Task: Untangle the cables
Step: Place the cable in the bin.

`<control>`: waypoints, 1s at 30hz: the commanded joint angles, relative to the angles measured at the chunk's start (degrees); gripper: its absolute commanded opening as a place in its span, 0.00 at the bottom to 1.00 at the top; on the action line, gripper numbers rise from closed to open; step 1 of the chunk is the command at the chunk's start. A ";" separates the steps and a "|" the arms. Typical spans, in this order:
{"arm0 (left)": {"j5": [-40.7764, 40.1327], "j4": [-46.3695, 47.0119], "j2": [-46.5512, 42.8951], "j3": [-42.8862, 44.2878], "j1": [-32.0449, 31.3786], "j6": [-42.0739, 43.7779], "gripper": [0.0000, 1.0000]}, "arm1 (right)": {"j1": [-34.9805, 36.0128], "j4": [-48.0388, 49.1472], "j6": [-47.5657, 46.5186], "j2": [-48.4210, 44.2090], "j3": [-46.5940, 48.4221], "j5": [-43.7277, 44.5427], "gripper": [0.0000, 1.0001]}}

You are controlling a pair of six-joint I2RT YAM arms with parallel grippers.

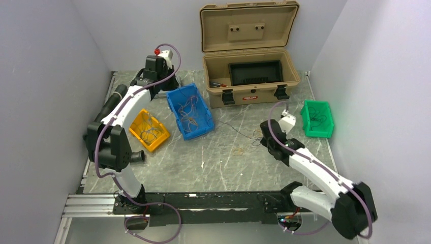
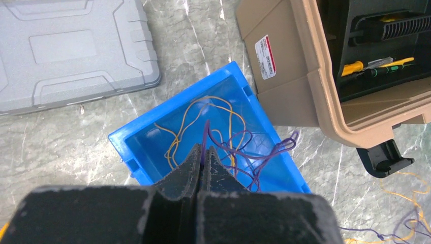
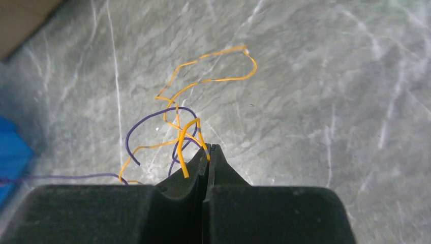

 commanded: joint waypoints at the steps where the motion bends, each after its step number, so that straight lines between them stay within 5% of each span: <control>1: -1.04 -0.60 -0.13 3.36 0.31 -0.43 0.00 | -0.47 -9.42 10.20 -8.99 -0.49 9.63 0.00; 4: -1.19 -0.52 -0.05 2.90 0.31 -1.01 0.00 | -0.42 -6.57 7.19 -14.49 -1.72 9.44 0.00; 9: -0.26 -1.22 0.74 3.04 0.31 -1.00 0.00 | -0.38 2.39 -5.79 -17.60 -1.74 -3.32 0.00; 23: 0.10 -6.86 8.99 5.33 -0.97 -0.06 0.01 | 0.18 4.67 -11.05 -20.01 -0.22 -11.40 0.00; 30: -0.92 -7.55 4.37 4.14 -1.77 0.63 0.62 | 0.20 5.24 -12.14 -19.07 0.50 -14.37 0.00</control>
